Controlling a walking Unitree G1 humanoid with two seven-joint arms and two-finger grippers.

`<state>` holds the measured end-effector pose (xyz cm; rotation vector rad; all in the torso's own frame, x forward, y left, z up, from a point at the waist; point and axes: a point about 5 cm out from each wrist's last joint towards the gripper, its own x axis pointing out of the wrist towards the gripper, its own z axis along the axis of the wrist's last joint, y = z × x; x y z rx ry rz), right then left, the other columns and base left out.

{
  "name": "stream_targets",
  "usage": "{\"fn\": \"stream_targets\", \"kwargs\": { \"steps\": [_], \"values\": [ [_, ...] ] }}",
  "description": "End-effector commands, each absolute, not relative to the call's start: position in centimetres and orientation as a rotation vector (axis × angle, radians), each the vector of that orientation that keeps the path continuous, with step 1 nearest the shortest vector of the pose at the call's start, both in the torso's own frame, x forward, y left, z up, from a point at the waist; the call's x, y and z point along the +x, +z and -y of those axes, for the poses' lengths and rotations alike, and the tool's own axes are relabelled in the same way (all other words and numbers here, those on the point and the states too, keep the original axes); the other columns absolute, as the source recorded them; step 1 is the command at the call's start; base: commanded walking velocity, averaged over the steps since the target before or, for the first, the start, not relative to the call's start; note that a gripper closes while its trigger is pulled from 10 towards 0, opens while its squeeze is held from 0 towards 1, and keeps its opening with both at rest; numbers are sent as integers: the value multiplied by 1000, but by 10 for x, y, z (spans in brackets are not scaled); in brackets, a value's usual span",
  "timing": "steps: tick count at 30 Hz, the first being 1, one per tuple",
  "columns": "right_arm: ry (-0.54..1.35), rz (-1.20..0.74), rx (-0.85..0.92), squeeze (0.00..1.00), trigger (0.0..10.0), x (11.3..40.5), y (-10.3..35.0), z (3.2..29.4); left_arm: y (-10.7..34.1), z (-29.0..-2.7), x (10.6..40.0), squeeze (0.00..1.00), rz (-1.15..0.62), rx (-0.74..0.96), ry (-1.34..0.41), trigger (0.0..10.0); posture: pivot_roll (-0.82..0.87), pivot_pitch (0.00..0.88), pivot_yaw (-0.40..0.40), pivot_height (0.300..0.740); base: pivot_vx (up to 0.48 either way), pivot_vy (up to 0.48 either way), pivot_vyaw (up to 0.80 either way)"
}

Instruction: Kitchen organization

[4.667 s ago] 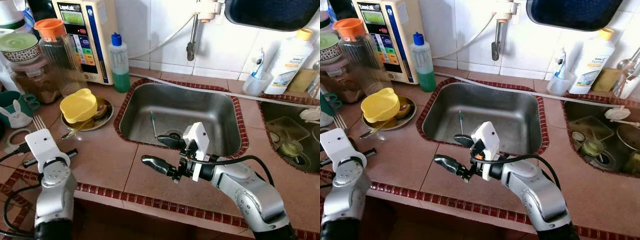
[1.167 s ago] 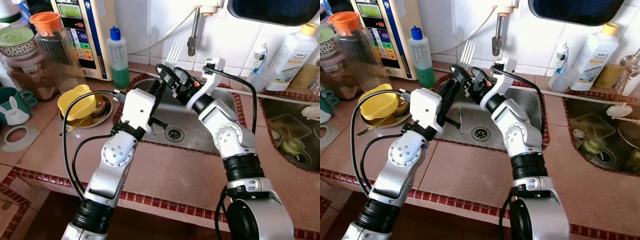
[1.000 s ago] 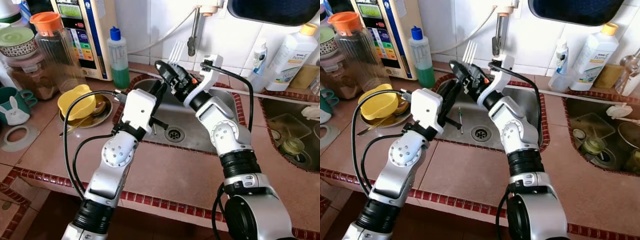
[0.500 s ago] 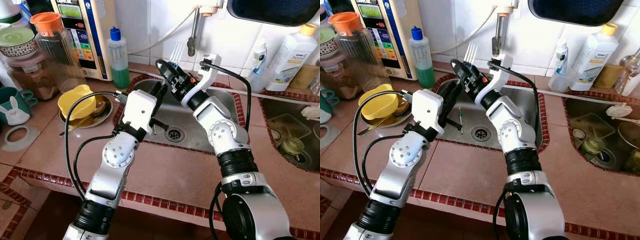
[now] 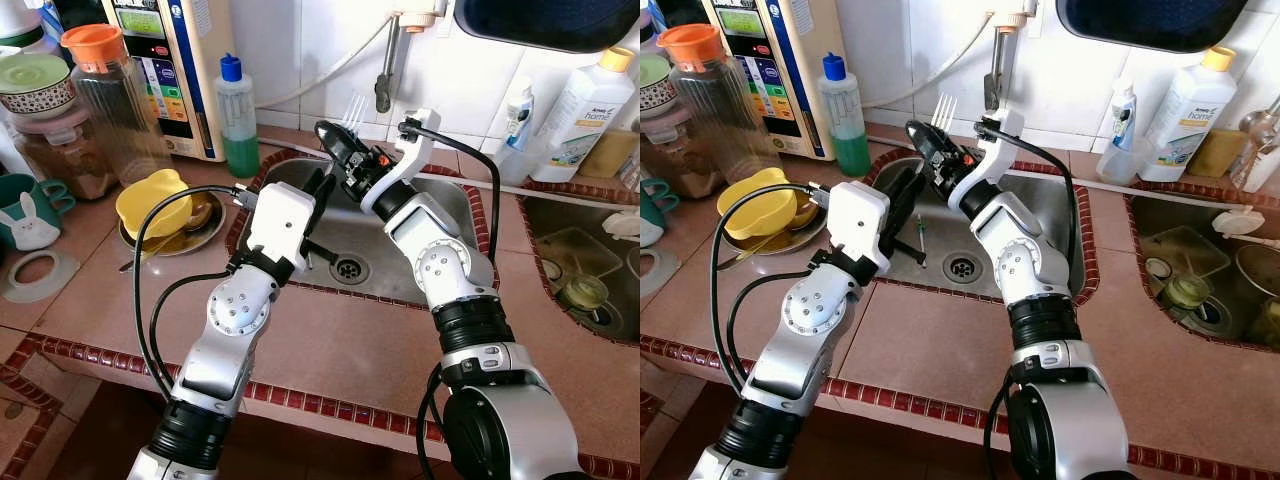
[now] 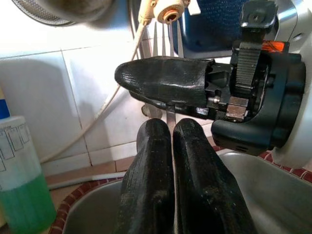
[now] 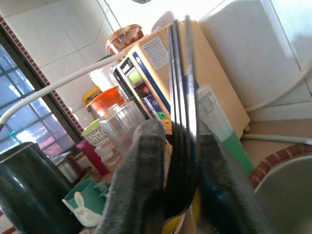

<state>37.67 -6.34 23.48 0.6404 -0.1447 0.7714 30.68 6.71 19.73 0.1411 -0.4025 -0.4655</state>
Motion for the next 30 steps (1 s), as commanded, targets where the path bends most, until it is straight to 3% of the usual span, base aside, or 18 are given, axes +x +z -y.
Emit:
{"fn": "stream_targets", "kwargs": {
  "steps": [1,2,18,25,30],
  "values": [
    [720,166,639,0,0,381,238,73,202,-68,307,475,421,147,-460,10000,91,63,-18,740,0,0,0],
    [719,166,639,0,0,381,238,73,203,-68,308,1000,420,145,-459,10000,91,63,-18,740,0,0,0],
    [612,185,577,0,0,387,235,81,204,-70,307,1000,420,137,-453,10000,95,65,-15,740,0,0,0],
    [523,163,178,0,0,394,211,92,185,-85,296,1000,364,178,-444,10000,115,66,-13,740,0,0,0],
    [528,144,28,0,0,396,204,97,180,-92,293,1000,344,195,-430,10000,128,65,-12,740,0,0,0]
  ]
}}
